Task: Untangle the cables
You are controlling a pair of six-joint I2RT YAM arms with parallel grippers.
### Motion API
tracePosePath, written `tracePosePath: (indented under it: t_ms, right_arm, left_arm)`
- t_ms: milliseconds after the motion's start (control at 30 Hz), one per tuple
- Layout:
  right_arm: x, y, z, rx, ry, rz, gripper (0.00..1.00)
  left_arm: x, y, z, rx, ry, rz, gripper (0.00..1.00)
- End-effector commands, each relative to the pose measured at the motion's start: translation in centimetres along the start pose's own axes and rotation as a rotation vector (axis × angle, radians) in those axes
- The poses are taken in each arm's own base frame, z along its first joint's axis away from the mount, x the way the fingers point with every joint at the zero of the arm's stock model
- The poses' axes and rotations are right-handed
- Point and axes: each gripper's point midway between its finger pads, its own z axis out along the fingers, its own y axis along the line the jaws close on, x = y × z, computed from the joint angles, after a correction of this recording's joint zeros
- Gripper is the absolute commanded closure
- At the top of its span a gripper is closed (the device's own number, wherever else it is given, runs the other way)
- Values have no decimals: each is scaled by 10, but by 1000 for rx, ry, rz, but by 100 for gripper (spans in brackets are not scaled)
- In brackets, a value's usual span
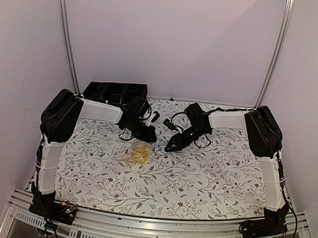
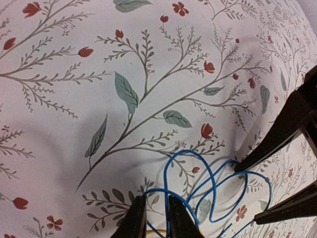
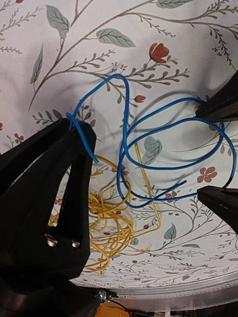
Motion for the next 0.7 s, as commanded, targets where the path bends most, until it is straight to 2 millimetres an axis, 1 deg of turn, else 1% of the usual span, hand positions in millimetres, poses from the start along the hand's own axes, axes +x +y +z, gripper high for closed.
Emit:
tracePosePath:
  t_ms: [0,167,200,267,333,500,533,600,667]
  right_arm:
    - [27,-13,15,28,63,40,52]
    - [29,-16,16,37,67,42,52]
    - [30,-18,17,48,71,41,52]
    - [35,-25,17,84,85,44,53]
    - [41,-33,18,124,102,48,57]
    - [65,-49,23,198,157,98,74]
    - [67,-50,24,199,161,105,79]
    - [68,-51,24,208,160,115,84]
    - [68,-52,24,211,159,121,86]
  left_arm:
    - [-5,-3,-3,24,3,22,88]
    - [-3,4,-9,10,2,10,100]
    - [-7,7,-14,-2,-9,3,100]
    - [-21,12,-30,-24,-43,-9,100]
    - [-39,16,-54,-48,-98,-17,100]
    - [-98,21,-141,-72,-312,-43,100]
    - [-110,20,-159,-72,-356,-46,100]
    - [-133,20,-193,-72,-442,-50,100]
    - [-154,16,-224,-68,-520,-43,100]
